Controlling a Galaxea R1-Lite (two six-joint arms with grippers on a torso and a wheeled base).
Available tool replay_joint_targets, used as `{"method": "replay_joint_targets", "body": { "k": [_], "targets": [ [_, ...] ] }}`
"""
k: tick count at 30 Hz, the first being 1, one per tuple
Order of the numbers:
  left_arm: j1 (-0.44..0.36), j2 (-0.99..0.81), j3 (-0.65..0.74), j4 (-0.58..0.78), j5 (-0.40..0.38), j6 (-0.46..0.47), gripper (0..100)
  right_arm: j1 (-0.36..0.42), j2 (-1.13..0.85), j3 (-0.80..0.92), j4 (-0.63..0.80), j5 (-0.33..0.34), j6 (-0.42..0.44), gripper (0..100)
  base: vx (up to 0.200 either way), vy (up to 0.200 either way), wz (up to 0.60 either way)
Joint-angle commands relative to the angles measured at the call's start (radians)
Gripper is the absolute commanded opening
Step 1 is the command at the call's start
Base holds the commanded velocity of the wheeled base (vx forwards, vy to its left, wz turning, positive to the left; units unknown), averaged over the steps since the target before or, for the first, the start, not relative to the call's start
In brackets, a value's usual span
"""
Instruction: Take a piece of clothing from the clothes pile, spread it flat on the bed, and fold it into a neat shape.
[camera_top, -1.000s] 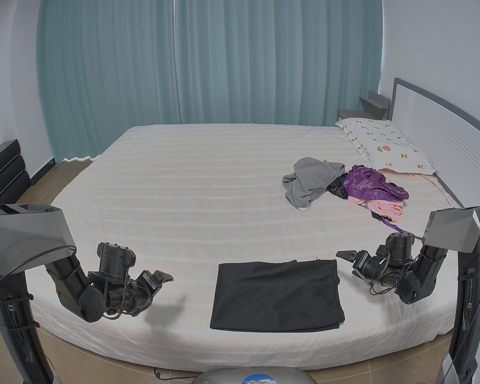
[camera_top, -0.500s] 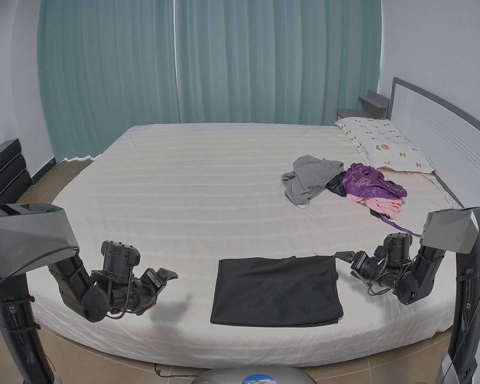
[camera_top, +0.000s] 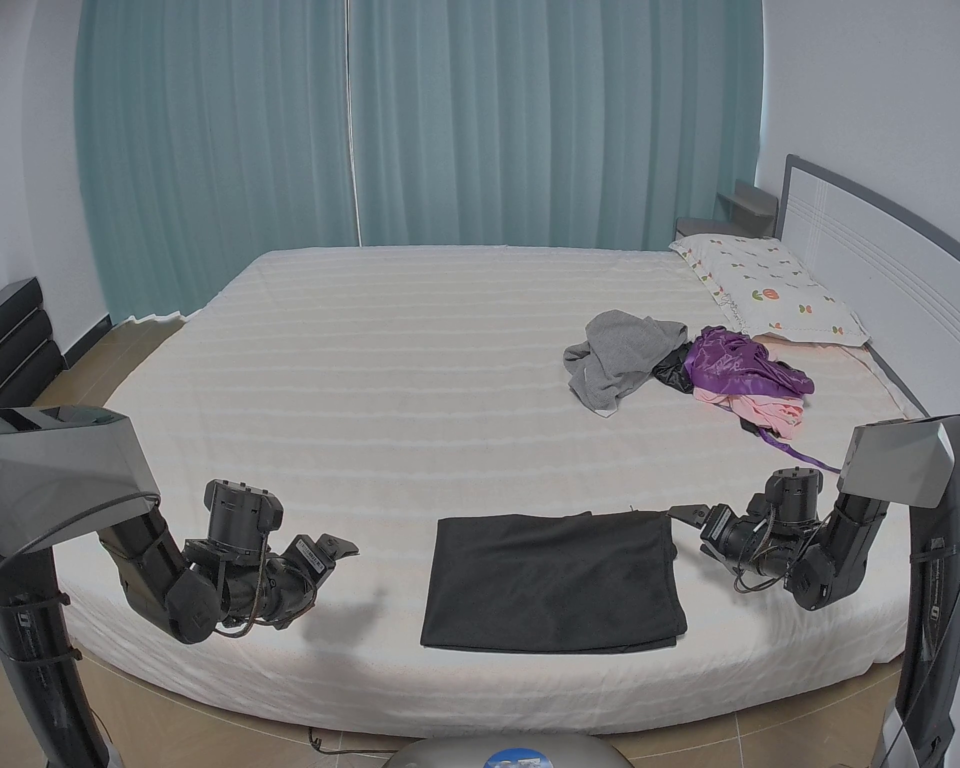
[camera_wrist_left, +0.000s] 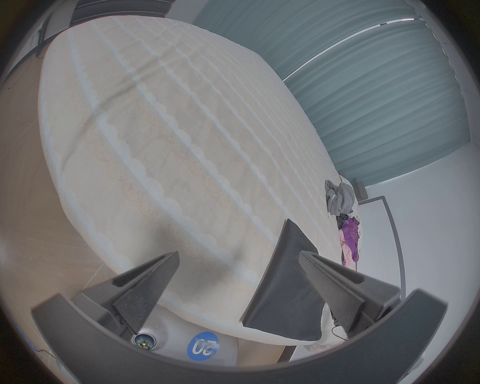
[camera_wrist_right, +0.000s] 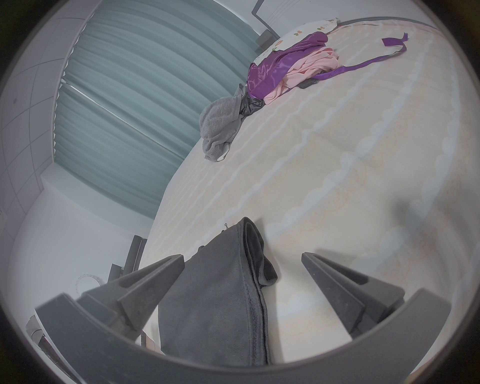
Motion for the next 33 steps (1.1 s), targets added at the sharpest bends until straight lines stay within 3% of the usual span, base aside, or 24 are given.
{"method": "replay_joint_targets", "body": {
  "k": [1,16,23,33],
  "targets": [
    [-0.001,0.0,-0.001,0.0,0.0,-0.001,100,0.001,0.002,0.001,0.0,0.0,0.001,100,0.0,-0.2,0.0],
    [-0.014,0.001,-0.01,0.004,0.001,-0.022,100,0.005,0.003,0.002,0.007,0.0,0.001,100,0.0,-0.2,0.0],
    [-0.013,0.049,-0.095,0.012,0.001,-0.002,100,0.01,0.011,0.004,0.0,-0.003,0.001,100,0.0,0.0,0.0],
    [-0.016,0.15,-0.122,-0.085,-0.019,0.213,100,0.016,0.019,0.001,-0.002,-0.003,-0.002,100,0.0,0.0,0.0]
  ]
}}
